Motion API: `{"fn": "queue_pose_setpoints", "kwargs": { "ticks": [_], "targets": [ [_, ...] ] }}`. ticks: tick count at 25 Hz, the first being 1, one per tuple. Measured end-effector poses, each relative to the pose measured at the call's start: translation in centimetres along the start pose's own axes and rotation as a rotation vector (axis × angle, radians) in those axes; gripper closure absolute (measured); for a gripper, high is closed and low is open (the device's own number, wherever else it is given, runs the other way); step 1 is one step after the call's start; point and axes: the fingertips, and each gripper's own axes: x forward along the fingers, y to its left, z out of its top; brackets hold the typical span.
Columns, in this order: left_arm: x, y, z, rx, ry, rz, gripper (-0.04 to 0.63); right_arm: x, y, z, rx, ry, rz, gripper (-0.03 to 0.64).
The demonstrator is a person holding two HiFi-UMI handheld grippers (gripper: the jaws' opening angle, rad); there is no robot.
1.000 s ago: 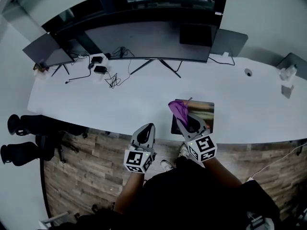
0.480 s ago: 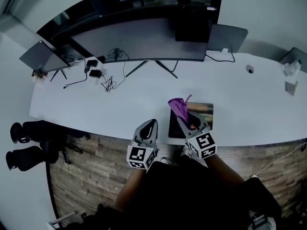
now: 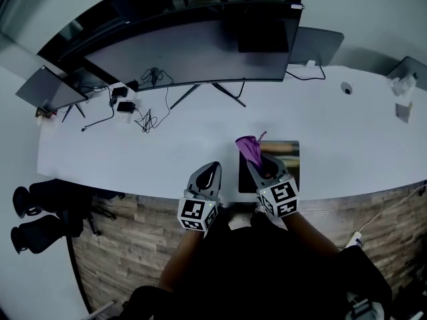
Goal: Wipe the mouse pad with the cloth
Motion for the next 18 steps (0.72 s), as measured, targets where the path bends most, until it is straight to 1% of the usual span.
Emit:
{"fn": "queue_pose_setpoints", "kwargs": {
  "ticks": [5, 8, 12, 18],
  "targets": [
    [0.4, 1.6, 0.0, -0.002, 0.03, -0.035, 0.572, 1.8, 0.3, -1.1, 0.027, 0.04, -0.044, 0.491],
    [0.6, 2.6, 0.0, -0.001, 0.027, -0.047, 0.572, 2.9, 0.1, -2.0, 0.039, 0.082, -0.088, 0.491],
    [0.6, 3.6, -0.8, 0.003, 0.059, -0.074, 0.572, 4.3, -0.6, -3.5, 0.031, 0.148, -0.163, 0.488],
    [0.9, 4.6, -1.9, 0.0, 0.085, -0.106, 0.572, 6.3, -1.6, -5.6, 0.055, 0.225, -0.225, 0.486]
  ]
}}
